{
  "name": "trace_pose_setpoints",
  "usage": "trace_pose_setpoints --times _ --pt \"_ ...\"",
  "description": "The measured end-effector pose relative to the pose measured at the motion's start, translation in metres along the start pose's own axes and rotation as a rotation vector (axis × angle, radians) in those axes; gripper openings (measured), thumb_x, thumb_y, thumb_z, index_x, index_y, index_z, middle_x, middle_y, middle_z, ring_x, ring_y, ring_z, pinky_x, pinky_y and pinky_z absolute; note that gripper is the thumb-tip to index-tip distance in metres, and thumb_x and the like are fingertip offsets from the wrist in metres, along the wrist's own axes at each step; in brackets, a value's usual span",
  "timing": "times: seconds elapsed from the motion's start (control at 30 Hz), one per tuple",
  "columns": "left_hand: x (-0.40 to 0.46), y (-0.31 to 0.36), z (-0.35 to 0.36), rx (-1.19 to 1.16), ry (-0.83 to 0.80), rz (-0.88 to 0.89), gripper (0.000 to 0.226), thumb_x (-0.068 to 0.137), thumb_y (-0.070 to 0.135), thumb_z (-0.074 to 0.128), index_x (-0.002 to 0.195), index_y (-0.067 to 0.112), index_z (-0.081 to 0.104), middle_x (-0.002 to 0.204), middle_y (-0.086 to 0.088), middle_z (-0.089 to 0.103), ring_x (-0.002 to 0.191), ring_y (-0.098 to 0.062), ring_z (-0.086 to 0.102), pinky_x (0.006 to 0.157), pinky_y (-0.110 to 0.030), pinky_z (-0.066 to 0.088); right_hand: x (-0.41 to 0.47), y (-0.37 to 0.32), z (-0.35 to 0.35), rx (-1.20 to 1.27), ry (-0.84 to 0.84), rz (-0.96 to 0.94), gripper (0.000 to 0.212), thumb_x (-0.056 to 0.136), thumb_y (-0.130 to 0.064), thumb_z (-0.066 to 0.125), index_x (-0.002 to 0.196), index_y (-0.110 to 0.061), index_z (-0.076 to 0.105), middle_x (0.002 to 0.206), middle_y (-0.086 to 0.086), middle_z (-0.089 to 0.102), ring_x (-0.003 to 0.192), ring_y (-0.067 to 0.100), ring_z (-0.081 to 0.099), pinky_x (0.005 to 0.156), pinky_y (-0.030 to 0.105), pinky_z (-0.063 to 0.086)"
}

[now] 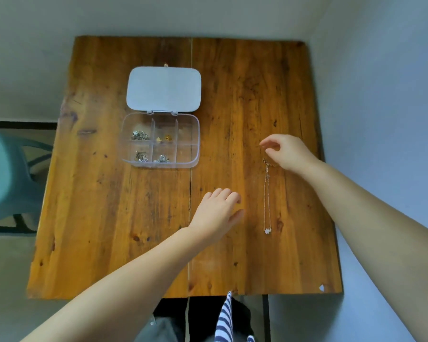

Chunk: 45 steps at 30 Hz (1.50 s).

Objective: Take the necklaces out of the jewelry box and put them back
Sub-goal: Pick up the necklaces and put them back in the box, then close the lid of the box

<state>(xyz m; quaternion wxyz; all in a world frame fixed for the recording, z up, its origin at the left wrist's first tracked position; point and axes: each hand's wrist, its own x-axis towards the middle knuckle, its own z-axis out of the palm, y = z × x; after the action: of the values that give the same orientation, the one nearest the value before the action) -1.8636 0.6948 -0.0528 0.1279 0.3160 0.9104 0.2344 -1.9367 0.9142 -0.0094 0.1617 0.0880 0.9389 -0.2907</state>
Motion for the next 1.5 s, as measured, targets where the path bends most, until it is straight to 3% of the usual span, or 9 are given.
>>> trace_pose_setpoints --times 0.27,0.4,0.53,0.7,0.9,1.1,1.27,1.4,1.5 --pt "0.048 -0.134 -0.139 -0.048 0.287 -0.267 0.015 0.092 0.019 0.051 0.101 0.009 0.057 0.092 -0.007 0.062 0.089 -0.028 0.053 0.076 -0.042 0.045 0.073 -0.100 0.022 0.331 0.047 0.099 0.027 0.097 -0.018 0.048 0.121 -0.017 0.060 0.126 0.005 0.061 0.109 0.018 0.059 0.092 0.032 0.051" --pt "0.083 -0.196 -0.171 0.000 0.371 -0.455 0.033 0.093 0.019 0.048 0.121 0.005 0.051 0.118 -0.018 0.056 0.109 -0.034 0.049 0.091 -0.045 0.042 0.115 -0.134 0.040 0.389 0.042 0.239 0.043 0.098 -0.025 0.046 0.139 -0.014 0.042 0.141 0.009 0.048 0.124 0.026 0.051 0.101 0.043 0.047" --pt "0.117 -0.222 -0.177 -0.418 0.288 -0.772 0.051 0.096 0.033 0.044 0.139 0.007 0.036 0.140 -0.015 0.047 0.127 -0.031 0.044 0.103 -0.043 0.037 0.144 -0.146 0.055 0.463 0.064 0.345 0.050 0.099 -0.028 0.043 0.145 -0.010 0.032 0.146 0.011 0.043 0.129 0.029 0.046 0.103 0.044 0.045" --pt "0.128 -0.233 -0.176 -0.767 0.318 -0.887 0.037 0.091 0.010 0.045 0.127 0.006 0.054 0.127 -0.012 0.058 0.115 -0.026 0.054 0.093 -0.035 0.045 0.152 -0.148 0.061 0.633 0.145 0.356 0.035 0.097 -0.013 0.045 0.130 -0.008 0.053 0.127 0.008 0.060 0.108 0.021 0.056 0.066 0.021 0.048" --pt "0.116 -0.232 -0.180 -0.860 0.374 -0.855 0.026 0.087 0.001 0.048 0.105 0.012 0.062 0.108 -0.009 0.063 0.103 -0.025 0.058 0.082 -0.031 0.049 0.139 -0.150 0.054 0.660 0.186 0.360 0.031 0.096 -0.013 0.050 0.126 -0.011 0.055 0.124 0.006 0.059 0.108 0.020 0.054 0.078 0.026 0.049" --pt "0.095 -0.219 -0.188 -0.907 0.445 -0.775 0.018 0.088 0.004 0.051 0.097 0.014 0.063 0.103 -0.009 0.064 0.098 -0.023 0.060 0.079 -0.032 0.051 0.113 -0.157 0.039 0.522 0.241 0.205 0.023 0.094 -0.017 0.054 0.116 -0.013 0.062 0.113 0.002 0.063 0.104 0.020 0.057 0.086 0.033 0.052" --pt "0.071 -0.208 -0.186 -0.990 0.480 -0.809 0.016 0.092 0.025 0.051 0.080 0.024 0.060 0.073 0.005 0.057 0.066 -0.009 0.050 0.055 -0.022 0.037 0.081 -0.152 0.035 0.428 0.231 0.122 0.023 0.095 -0.016 0.054 0.115 -0.013 0.066 0.110 0.002 0.066 0.096 0.015 0.056 0.080 0.026 0.042" --pt "0.048 -0.201 -0.185 -1.252 0.351 -0.911 0.029 0.095 0.035 0.049 0.101 0.010 0.063 0.075 -0.004 0.055 0.061 -0.013 0.049 0.056 -0.023 0.042 0.054 -0.148 0.037 0.508 0.109 0.105 0.025 0.097 -0.012 0.050 0.117 -0.010 0.066 0.113 0.007 0.067 0.096 0.018 0.062 0.077 0.023 0.051" --pt "0.032 -0.197 -0.179 -1.172 0.313 -0.878 0.034 0.091 0.020 0.057 0.123 0.006 0.055 0.105 -0.009 0.061 0.089 -0.018 0.061 0.077 -0.028 0.052 0.036 -0.143 0.045 0.557 0.074 0.148 0.028 0.098 -0.013 0.047 0.121 -0.013 0.063 0.120 0.002 0.063 0.100 0.013 0.059 0.068 0.016 0.048"
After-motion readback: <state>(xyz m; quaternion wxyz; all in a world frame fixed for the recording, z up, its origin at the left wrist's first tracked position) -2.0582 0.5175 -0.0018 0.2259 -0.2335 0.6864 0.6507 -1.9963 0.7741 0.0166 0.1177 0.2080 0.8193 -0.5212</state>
